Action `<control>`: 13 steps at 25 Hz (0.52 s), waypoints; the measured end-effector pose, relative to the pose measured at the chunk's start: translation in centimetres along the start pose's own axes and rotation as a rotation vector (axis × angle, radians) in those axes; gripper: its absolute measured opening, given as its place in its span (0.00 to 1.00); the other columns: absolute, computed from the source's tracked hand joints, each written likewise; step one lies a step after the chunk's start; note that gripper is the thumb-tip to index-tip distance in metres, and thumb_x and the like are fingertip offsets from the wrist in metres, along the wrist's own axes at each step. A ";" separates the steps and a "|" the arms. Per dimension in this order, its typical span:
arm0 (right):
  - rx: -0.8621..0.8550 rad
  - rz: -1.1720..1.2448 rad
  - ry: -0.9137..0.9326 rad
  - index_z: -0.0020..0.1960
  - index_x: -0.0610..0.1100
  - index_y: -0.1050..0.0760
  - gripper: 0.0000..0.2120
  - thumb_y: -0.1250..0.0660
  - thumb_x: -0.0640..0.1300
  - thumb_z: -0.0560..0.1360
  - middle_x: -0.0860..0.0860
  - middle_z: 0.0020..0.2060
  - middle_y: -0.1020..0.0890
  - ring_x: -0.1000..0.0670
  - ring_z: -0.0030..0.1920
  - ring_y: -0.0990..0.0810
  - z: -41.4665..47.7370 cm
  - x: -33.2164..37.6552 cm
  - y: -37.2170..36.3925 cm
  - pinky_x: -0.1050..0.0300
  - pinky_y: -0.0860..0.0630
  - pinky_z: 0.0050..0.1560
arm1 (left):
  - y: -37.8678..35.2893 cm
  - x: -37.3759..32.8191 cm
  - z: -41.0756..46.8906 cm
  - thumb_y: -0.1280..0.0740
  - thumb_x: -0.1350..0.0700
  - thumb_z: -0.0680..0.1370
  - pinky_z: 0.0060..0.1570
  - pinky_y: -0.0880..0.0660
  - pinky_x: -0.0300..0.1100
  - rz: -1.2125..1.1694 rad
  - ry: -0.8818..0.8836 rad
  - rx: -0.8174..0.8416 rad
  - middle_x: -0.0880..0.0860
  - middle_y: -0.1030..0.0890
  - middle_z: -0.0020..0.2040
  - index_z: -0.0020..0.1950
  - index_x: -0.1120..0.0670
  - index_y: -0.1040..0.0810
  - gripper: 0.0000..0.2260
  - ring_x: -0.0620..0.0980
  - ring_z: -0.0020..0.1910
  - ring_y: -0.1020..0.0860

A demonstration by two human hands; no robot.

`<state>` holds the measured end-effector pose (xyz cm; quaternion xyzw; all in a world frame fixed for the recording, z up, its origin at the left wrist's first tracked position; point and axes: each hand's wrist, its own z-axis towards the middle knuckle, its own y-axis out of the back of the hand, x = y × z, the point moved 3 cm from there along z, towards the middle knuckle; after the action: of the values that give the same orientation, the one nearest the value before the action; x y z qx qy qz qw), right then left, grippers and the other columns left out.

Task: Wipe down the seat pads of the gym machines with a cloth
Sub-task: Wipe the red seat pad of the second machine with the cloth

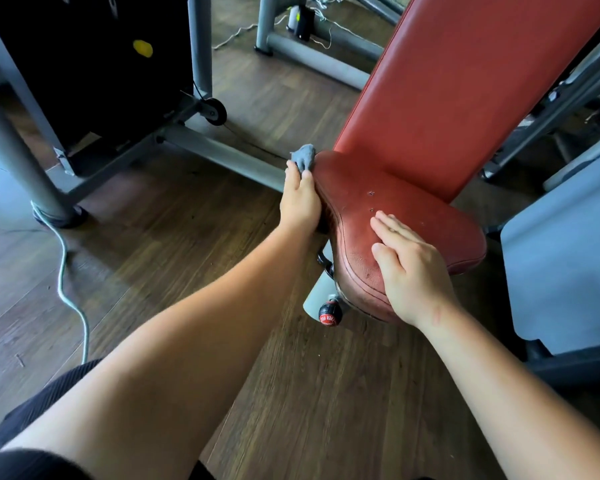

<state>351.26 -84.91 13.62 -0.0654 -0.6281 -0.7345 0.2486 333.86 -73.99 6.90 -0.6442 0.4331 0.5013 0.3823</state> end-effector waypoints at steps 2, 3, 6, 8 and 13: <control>-0.001 0.001 0.003 0.73 0.43 0.28 0.25 0.44 0.48 0.79 0.50 0.75 0.29 0.53 0.77 0.35 0.0 -0.1 -0.2 0.64 0.45 0.76 | -0.3 0.9 -3.1 0.46 0.46 0.81 0.76 0.39 0.49 -0.046 -0.070 0.070 0.47 0.34 0.80 0.82 0.46 0.40 0.27 0.51 0.79 0.35; 0.000 -0.003 0.007 0.73 0.42 0.28 0.25 0.44 0.48 0.79 0.50 0.74 0.29 0.53 0.77 0.34 0.0 0.0 -0.3 0.64 0.45 0.76 | -0.5 2.0 -5.2 0.46 0.44 0.80 0.77 0.39 0.50 -0.070 -0.110 0.113 0.45 0.34 0.80 0.81 0.44 0.39 0.28 0.48 0.79 0.36; -0.001 -0.011 0.009 0.73 0.42 0.27 0.24 0.44 0.48 0.79 0.49 0.74 0.28 0.52 0.77 0.34 0.0 0.0 -0.1 0.64 0.45 0.76 | -0.5 3.1 -6.8 0.47 0.42 0.80 0.80 0.44 0.52 -0.061 -0.152 0.173 0.44 0.40 0.83 0.82 0.41 0.44 0.30 0.45 0.82 0.42; 0.005 -0.013 0.008 0.73 0.42 0.27 0.24 0.44 0.47 0.79 0.49 0.74 0.28 0.52 0.77 0.34 -0.1 0.1 0.0 0.64 0.45 0.76 | -0.3 1.5 -4.4 0.47 0.47 0.83 0.81 0.45 0.52 -0.001 -0.076 0.099 0.49 0.45 0.85 0.84 0.46 0.48 0.29 0.49 0.83 0.44; 0.003 -0.020 0.014 0.72 0.41 0.27 0.23 0.43 0.45 0.80 0.48 0.74 0.28 0.51 0.77 0.34 0.0 0.2 -0.2 0.61 0.44 0.77 | 0.5 2.1 -12.2 0.44 0.43 0.79 0.77 0.37 0.51 -0.105 -0.018 0.230 0.41 0.32 0.79 0.80 0.36 0.38 0.27 0.46 0.77 0.32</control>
<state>351.02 -84.97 13.53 -0.0538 -0.6281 -0.7364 0.2457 337.47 -85.84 7.31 -0.6132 0.4501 0.4333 0.4833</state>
